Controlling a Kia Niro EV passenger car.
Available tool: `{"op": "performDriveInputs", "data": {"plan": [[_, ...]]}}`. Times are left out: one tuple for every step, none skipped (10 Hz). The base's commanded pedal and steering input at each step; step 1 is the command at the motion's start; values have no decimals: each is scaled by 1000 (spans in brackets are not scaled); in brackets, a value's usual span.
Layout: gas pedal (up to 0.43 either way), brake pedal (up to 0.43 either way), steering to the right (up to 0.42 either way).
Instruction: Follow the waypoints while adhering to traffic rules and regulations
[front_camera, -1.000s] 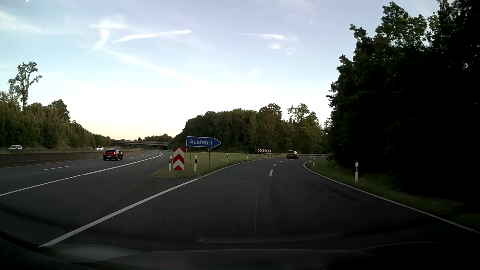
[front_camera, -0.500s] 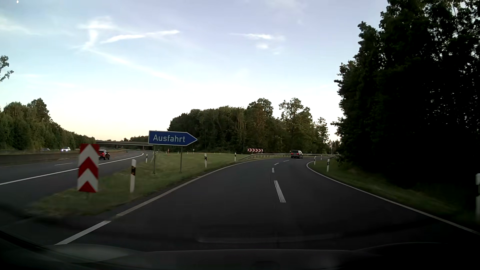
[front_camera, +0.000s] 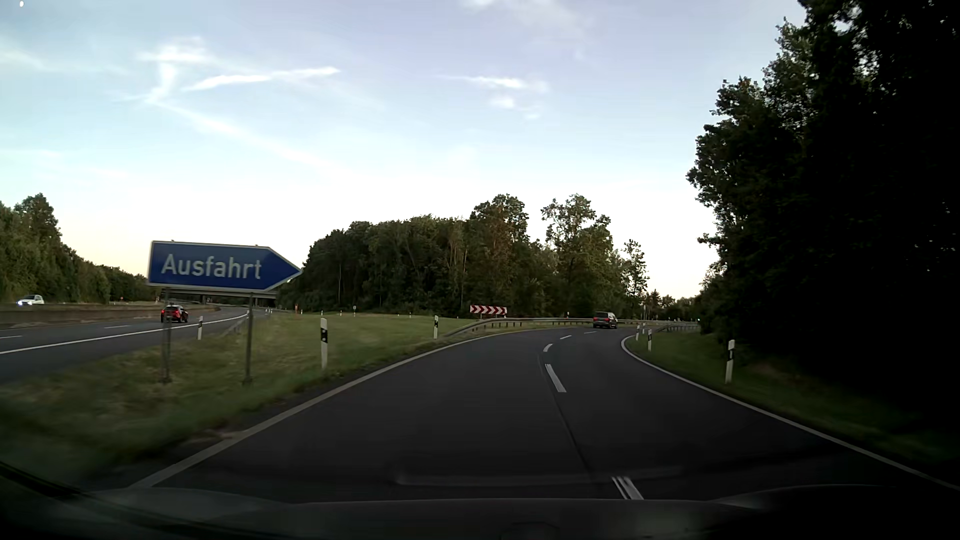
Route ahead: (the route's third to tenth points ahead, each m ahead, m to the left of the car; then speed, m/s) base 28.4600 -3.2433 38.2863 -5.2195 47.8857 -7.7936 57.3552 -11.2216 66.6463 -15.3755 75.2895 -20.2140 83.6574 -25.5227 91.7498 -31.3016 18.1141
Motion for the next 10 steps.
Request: {"op": "performDriveInputs", "data": {"plan": [[0, 110, 33], [0, 85, 32], [0, 18, 32], [0, 0, 31], [0, 0, 29], [0, 0, 26], [0, 0, 27], [0, 0, 29], [0, 0, 32], [0, 0, 38]]}}
